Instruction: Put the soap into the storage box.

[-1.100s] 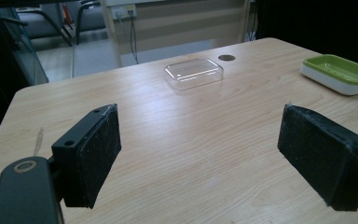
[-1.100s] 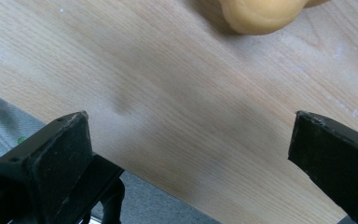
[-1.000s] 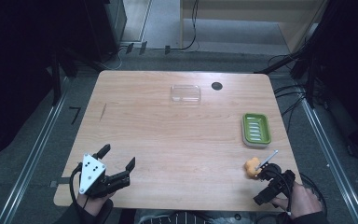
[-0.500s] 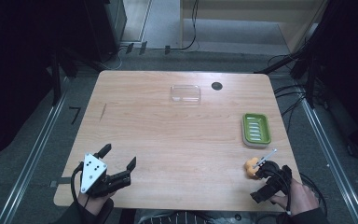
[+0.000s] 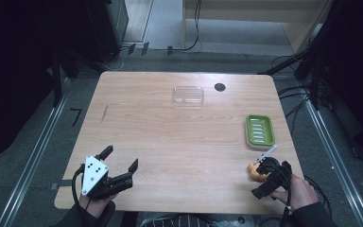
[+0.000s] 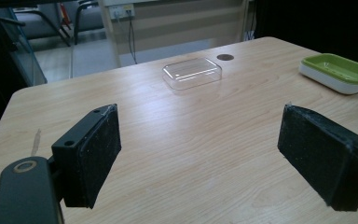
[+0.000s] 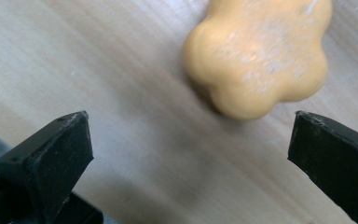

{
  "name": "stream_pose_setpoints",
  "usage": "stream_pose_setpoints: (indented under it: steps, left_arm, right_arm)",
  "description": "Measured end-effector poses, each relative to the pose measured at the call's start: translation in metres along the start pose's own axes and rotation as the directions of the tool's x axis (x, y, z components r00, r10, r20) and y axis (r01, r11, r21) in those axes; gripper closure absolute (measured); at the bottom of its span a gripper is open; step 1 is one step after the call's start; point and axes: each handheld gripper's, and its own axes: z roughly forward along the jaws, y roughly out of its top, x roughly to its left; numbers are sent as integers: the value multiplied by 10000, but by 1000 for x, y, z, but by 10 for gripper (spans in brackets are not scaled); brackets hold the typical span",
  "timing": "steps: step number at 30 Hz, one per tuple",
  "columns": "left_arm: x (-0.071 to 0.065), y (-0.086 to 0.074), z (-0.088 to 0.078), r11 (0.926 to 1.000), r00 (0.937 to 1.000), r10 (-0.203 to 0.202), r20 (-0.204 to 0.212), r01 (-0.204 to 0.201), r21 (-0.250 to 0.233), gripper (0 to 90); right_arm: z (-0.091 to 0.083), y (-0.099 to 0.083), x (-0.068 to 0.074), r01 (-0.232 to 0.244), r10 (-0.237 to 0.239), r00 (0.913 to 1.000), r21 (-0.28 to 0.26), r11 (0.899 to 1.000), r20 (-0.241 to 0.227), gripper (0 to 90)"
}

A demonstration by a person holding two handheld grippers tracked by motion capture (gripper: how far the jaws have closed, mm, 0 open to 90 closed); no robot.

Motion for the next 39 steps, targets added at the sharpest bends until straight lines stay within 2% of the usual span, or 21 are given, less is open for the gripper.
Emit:
stream_pose_setpoints:
  steps: [8, 12, 14, 15, 17, 20, 21, 24, 27, 29, 31, 35, 39]
  left_arm:
    - [0, 0, 0, 10000, 10000, 10, 15, -10, 6, 137]
    - [0, 0, 0, 10000, 10000, 1, 8, -1, 4, 137]
    - [0, 0, 0, 10000, 10000, 11, 18, -11, 8, 137]
    - [0, 0, 0, 10000, 10000, 18, 12, -18, 11, 137]
    - [0, 0, 0, 10000, 10000, 20, 14, -20, 9, 137]
    - [0, 0, 0, 10000, 10000, -21, -9, 21, 7, 137]
    - [0, 0, 0, 10000, 10000, -1, 10, 1, 9, 137]
    - [0, 0, 0, 10000, 10000, 17, 5, -17, 21, 137]
    - [0, 0, 0, 10000, 10000, 2, 2, -2, 5, 137]
    - [0, 0, 0, 10000, 10000, -23, -18, 23, 9, 137]
    - [0, 0, 0, 10000, 10000, 0, -1, 0, 12, 137]
    - [0, 0, 0, 10000, 10000, -9, -12, 9, 14, 137]
    - [-1, 0, 1, 10000, 10000, 15, 19, -15, 29, 137]
  right_arm:
    - [4, 13, -10, 634, -635, 9979, 96, 9979, 118, 0]
    - [6, 17, -14, 698, -700, 9975, 154, 9974, 136, 15]
    - [5, 19, -16, 905, -907, 9955, 69, 9959, 271, 60]
    - [6, 20, -19, 1154, -1156, 9927, 88, 9933, 337, 138]
    - [8, 19, -23, 1200, -1202, 9927, 127, 9927, 94, 142]
    - [10, 19, -26, 1272, -1279, 9915, 255, 9915, 257, 186]
    - [10, 19, -27, 1325, -1326, 9910, 64, 9912, 179, 226]
    - [9, 20, -27, 1382, -1383, 9903, 101, 9904, 145, 263]
    - [11, 22, -23, 1644, -1654, 9857, 303, 9859, 322, 318]
    - [11, 22, -23, 1629, -1641, 9858, 339, 9861, 350, 333]
    - [11, 21, -23, 1645, -1664, 9848, 396, 9856, 496, 390]
    - [11, 23, -22, 1517, -1545, 9865, 519, 9871, 547, 389]
    - [13, 28, -21, 1378, -1425, 9882, 805, 9872, 563, 342]
